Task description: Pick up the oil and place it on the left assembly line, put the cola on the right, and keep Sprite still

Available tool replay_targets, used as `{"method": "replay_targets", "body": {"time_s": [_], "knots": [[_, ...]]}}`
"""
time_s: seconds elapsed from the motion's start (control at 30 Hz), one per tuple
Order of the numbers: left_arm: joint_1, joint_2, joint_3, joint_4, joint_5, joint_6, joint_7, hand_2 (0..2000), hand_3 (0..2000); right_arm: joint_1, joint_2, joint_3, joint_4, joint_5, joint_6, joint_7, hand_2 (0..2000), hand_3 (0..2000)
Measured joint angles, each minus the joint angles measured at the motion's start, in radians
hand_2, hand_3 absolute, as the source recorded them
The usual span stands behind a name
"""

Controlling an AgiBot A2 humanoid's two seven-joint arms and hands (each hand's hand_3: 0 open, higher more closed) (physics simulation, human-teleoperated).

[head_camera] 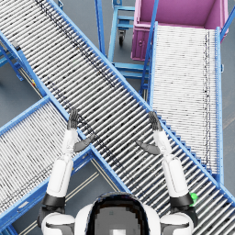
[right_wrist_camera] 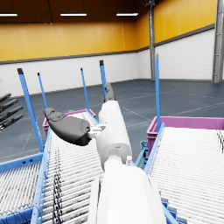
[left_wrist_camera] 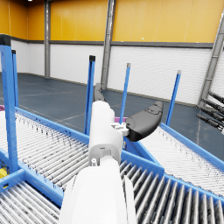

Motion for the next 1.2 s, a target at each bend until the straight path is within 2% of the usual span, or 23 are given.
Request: {"method": "replay_targets", "body": {"time_s": [1.2], "knots": [[0.0, 0.0, 0.0, 0.0, 0.0, 0.0, 0.0, 0, 0, 0.0, 0.0, 0.0, 0.0, 0.0, 0.0, 0.0, 0, 0]]}}
